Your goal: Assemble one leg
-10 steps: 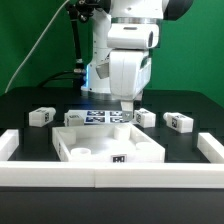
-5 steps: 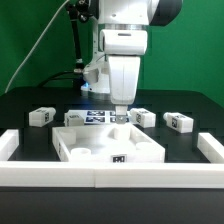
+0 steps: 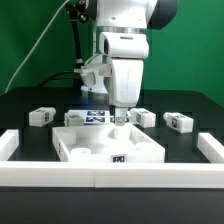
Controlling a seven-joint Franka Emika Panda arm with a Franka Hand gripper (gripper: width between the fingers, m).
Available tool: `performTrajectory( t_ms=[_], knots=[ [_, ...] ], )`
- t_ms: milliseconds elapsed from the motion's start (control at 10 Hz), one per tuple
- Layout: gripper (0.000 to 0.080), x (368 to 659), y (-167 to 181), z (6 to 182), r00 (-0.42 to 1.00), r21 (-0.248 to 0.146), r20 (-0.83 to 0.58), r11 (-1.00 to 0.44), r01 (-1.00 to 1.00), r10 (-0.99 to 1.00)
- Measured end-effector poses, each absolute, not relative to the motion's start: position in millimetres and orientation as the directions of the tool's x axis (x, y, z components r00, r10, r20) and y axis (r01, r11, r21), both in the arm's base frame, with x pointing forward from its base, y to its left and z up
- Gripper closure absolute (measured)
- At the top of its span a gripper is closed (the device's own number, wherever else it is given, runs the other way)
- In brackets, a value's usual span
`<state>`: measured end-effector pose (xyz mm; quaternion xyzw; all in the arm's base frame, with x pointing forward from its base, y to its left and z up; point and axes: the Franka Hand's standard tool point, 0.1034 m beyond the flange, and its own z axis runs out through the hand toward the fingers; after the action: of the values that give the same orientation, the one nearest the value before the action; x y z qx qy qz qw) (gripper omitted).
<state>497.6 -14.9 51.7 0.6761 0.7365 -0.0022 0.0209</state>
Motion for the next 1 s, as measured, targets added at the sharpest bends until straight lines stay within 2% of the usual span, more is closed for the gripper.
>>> performTrajectory(
  t_ms=[400,700,1000],
  knots=[
    [0.015,485.7,-39.0,43.7,-0.259,-0.011,-0.029,0.259,0.966,0.965],
    [0.015,475.8,-42.6,35.0,-0.266,-0.032,-0.019,0.265,0.964,0.964],
    [0.015,463.4,-40.1,12.9,-0.257,-0.07,0.001,0.257,0.964,0.966]
  ],
)
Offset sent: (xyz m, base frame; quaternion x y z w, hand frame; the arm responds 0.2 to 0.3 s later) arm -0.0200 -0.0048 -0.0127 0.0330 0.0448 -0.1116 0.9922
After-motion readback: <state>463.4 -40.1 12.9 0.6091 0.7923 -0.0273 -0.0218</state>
